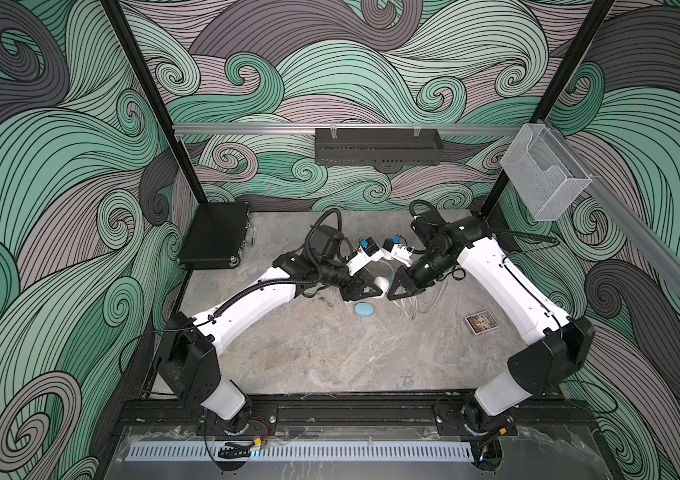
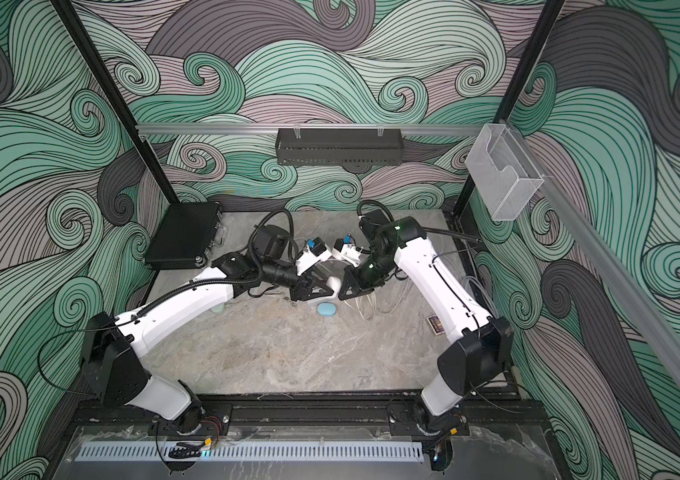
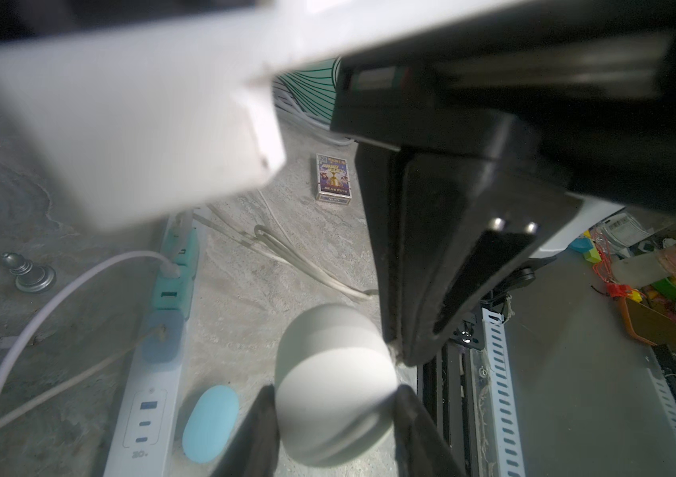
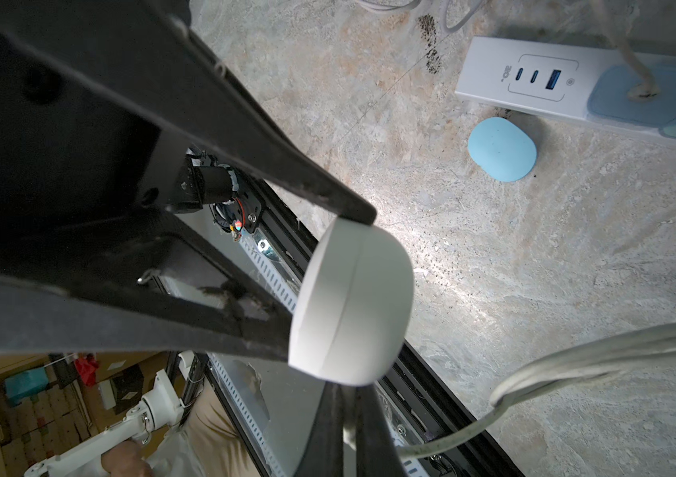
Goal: Charge the bluetooth headset
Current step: Insert the charging cable into the bluetooth headset.
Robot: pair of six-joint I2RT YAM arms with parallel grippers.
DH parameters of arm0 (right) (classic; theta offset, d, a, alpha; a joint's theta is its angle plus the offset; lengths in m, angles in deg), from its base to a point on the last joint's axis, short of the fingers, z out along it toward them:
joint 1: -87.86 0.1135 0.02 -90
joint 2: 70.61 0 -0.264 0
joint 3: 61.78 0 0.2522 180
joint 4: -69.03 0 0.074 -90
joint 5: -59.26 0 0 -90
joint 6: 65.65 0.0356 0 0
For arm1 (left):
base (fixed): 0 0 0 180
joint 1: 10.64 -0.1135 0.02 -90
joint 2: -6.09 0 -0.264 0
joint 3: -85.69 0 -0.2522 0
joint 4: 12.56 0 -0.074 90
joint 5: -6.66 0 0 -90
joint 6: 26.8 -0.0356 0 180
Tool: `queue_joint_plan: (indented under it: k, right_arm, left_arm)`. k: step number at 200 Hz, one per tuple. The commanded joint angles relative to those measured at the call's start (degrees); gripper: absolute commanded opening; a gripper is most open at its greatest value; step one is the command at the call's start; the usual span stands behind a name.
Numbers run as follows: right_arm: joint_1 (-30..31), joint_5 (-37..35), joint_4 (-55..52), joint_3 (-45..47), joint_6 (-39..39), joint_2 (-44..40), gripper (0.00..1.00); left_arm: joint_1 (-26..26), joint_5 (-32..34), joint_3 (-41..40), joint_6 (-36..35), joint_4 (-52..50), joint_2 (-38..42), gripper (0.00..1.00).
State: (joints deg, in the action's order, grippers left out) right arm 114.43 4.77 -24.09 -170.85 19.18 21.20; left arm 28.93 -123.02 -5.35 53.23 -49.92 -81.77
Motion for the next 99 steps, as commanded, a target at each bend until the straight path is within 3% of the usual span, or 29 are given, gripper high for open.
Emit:
queue_joint_plan:
  k: [1,53,99]
  right_arm:
    - [1.56,-3.39,9.05,-0.56,3.31,-0.84,0.00]
    - [2.88,-6.90,12.64,-1.08,4.56,-1.03,0.00]
    - [2.16,-2.44,12.58,-4.66,2.98,0.81,0.00]
  left_arm:
    - [2.77,-5.88,1.05,-0.04,-1.59,1.44,0.05]
    - [3.79,-7.09,0.98,0.78,-1.31,1.47,0.05]
    - [5.56,-4.74,1.49,-2.30,-4.22,0.61,0.05]
